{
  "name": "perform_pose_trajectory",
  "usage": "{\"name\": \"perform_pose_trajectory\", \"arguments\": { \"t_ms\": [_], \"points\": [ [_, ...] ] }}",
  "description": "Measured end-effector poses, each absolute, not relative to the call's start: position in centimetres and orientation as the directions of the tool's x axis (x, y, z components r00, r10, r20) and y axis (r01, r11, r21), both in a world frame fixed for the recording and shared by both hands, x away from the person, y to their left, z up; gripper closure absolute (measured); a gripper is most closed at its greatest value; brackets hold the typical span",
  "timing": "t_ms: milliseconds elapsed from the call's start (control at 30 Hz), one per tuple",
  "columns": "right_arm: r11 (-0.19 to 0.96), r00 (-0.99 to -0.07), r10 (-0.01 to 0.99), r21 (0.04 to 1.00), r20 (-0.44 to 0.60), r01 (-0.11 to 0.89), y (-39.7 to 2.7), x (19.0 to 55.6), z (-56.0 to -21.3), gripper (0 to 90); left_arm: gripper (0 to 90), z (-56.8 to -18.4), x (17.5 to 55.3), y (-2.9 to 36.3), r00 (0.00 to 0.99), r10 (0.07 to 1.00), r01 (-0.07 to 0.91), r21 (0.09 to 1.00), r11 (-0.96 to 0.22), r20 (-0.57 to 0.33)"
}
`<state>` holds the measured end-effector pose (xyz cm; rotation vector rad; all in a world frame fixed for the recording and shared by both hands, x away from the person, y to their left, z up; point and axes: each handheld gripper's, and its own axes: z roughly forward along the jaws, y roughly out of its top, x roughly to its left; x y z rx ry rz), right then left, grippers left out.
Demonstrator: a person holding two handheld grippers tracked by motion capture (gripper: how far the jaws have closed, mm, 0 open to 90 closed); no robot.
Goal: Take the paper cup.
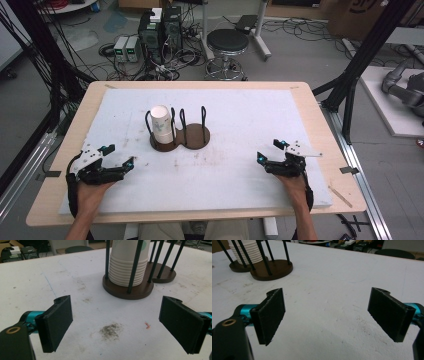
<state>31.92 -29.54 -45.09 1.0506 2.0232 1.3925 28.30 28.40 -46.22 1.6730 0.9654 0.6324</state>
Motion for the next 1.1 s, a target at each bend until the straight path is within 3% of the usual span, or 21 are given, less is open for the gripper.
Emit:
{"name": "perform_pose_trajectory", "arguments": {
  "t_ms": [667,767,1100],
  "points": [
    [0.204,-0.602,0.798,0.924,0.035,0.323,-29.5,32.0,-45.1,14.9,11.2,-46.2,28.4,28.5,0.54,0.838,0.297,0.948,-0.11,-0.072],
    [0.202,-0.601,0.798,0.923,0.038,0.326,-29.5,32.1,-45.1,14.8,10.4,-46.1,28.6,28.7,0.543,0.833,0.313,0.946,-0.084,-0.105],
    [0.198,-0.598,0.8,0.918,0.051,0.342,-29.6,32.2,-45.1,14.9,9.8,-43.2,29.6,29.4,0.55,0.828,0.291,0.954,-0.067,-0.109]
  ]
}}
